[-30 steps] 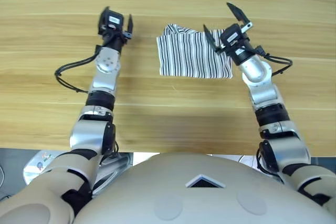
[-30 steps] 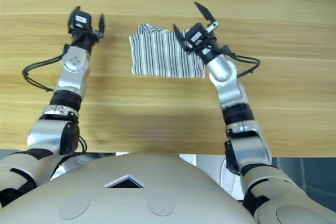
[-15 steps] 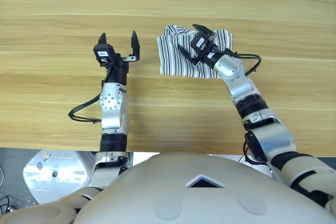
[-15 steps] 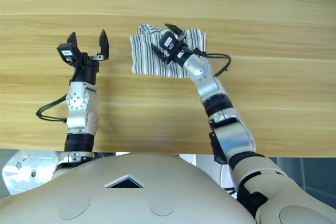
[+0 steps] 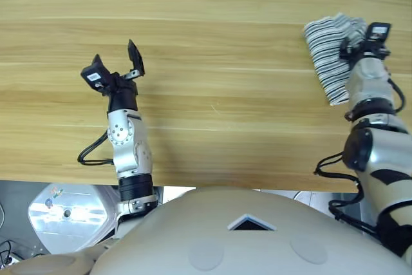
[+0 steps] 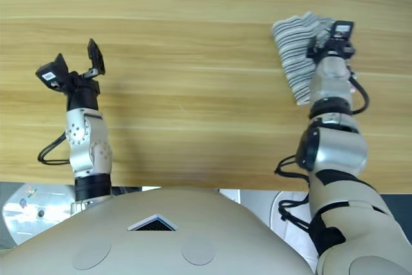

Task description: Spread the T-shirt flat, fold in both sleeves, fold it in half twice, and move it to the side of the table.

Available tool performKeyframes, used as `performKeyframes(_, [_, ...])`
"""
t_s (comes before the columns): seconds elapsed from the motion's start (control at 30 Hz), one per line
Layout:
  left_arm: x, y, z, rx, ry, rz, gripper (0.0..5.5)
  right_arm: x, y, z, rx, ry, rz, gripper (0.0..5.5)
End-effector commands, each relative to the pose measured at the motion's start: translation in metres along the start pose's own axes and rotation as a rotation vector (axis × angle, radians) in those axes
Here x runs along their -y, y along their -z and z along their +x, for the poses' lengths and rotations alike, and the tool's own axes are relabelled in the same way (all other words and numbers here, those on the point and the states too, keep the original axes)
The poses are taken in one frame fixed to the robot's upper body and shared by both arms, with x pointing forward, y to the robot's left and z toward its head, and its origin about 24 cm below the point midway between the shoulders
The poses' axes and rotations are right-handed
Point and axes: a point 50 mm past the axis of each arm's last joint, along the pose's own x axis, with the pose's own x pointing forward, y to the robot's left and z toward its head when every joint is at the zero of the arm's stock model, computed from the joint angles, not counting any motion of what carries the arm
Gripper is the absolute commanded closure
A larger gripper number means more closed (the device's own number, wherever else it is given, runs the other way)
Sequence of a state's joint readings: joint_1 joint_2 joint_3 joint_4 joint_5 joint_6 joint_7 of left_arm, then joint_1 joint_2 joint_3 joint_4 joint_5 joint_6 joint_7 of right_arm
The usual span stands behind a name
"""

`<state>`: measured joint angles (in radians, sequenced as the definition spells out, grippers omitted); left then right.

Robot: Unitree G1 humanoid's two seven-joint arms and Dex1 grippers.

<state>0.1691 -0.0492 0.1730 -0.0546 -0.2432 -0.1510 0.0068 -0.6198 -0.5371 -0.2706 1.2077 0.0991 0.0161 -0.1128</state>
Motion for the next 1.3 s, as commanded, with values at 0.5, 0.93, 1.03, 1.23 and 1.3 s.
performKeyframes(0.5, [-0.02, -0.003, -0.022, 0.023, -0.087, 0.011, 0.41, 0.054, -0.063, -0.004, 0.37, 0.165, 0.137, 1.56])
performKeyframes(0.93, [0.059, 0.005, 0.059, 0.025, 0.186, 0.29, 0.41, -0.141, -0.023, -0.105, 0.697, -0.578, -0.089, 1.56])
performKeyframes(1.03, [0.095, 0.004, 0.102, 0.002, 0.167, 0.3, 0.41, -0.152, -0.04, -0.082, 0.63, -0.46, -0.02, 1.56])
performKeyframes(1.23, [0.083, 0.027, 0.09, 0.051, 0.23, 0.366, 0.41, -0.154, -0.002, -0.08, 0.544, -0.455, 0.0, 1.56])
performKeyframes(1.3, [0.08, 0.023, 0.086, 0.084, 0.234, 0.35, 0.41, -0.149, 0.001, -0.089, 0.613, -0.469, -0.016, 1.56])
